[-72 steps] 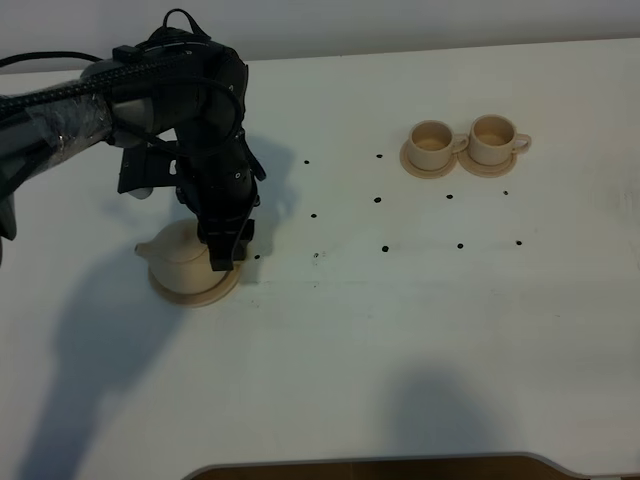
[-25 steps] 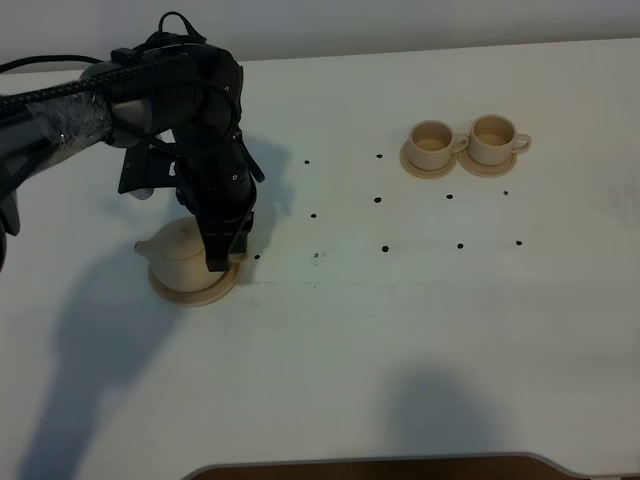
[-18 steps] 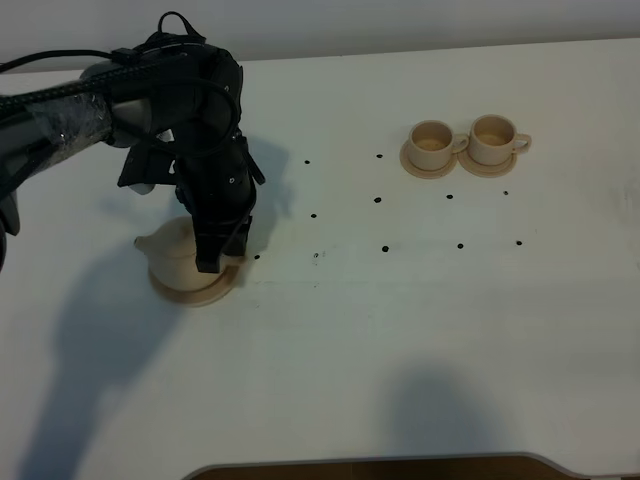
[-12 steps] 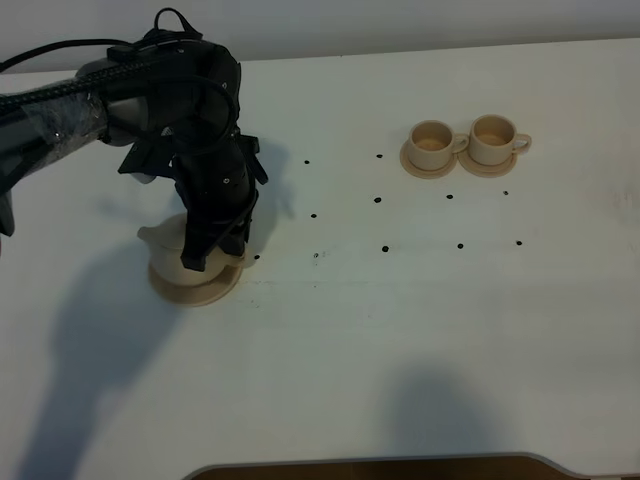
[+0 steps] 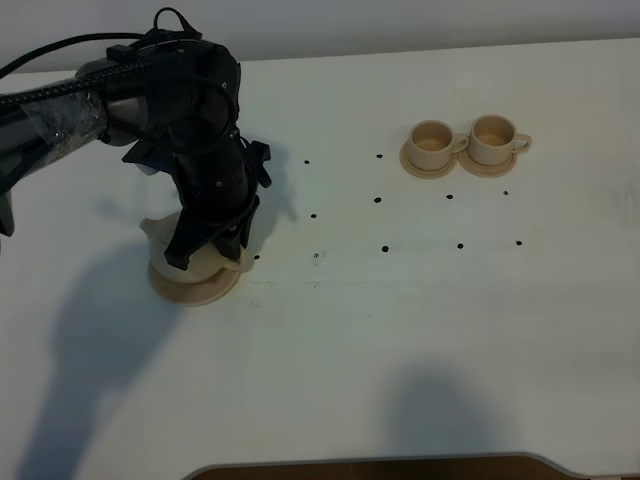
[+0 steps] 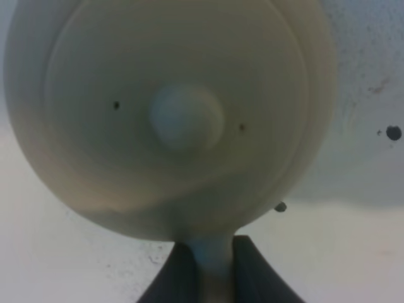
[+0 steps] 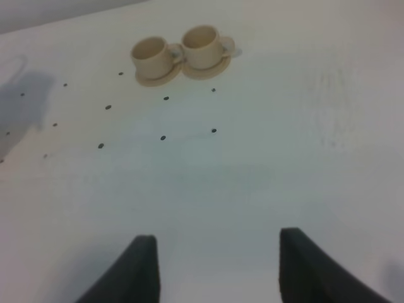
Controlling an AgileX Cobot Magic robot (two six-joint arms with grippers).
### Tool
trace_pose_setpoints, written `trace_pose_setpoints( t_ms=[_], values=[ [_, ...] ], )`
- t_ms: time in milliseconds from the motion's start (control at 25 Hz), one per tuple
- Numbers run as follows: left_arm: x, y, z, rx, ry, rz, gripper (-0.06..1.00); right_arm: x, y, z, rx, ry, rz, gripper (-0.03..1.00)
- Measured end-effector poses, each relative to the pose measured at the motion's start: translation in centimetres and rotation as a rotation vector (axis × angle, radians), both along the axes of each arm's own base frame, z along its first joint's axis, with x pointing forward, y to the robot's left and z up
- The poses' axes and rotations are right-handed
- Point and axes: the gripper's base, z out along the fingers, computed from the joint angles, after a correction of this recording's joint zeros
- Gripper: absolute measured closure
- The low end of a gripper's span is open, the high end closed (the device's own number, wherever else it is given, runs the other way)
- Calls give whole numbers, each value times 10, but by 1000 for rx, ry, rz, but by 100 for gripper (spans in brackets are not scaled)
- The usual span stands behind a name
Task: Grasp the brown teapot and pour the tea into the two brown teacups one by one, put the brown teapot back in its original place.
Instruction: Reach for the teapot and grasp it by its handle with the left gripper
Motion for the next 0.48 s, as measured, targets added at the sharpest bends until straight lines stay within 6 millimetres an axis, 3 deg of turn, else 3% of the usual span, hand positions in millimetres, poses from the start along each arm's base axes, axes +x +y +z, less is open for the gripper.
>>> trace_pose_setpoints(
  t_ms=[480],
  values=[
    [-2, 3, 0, 19, 29, -85, 81, 0, 0, 0, 0, 0, 0, 52]
  ],
)
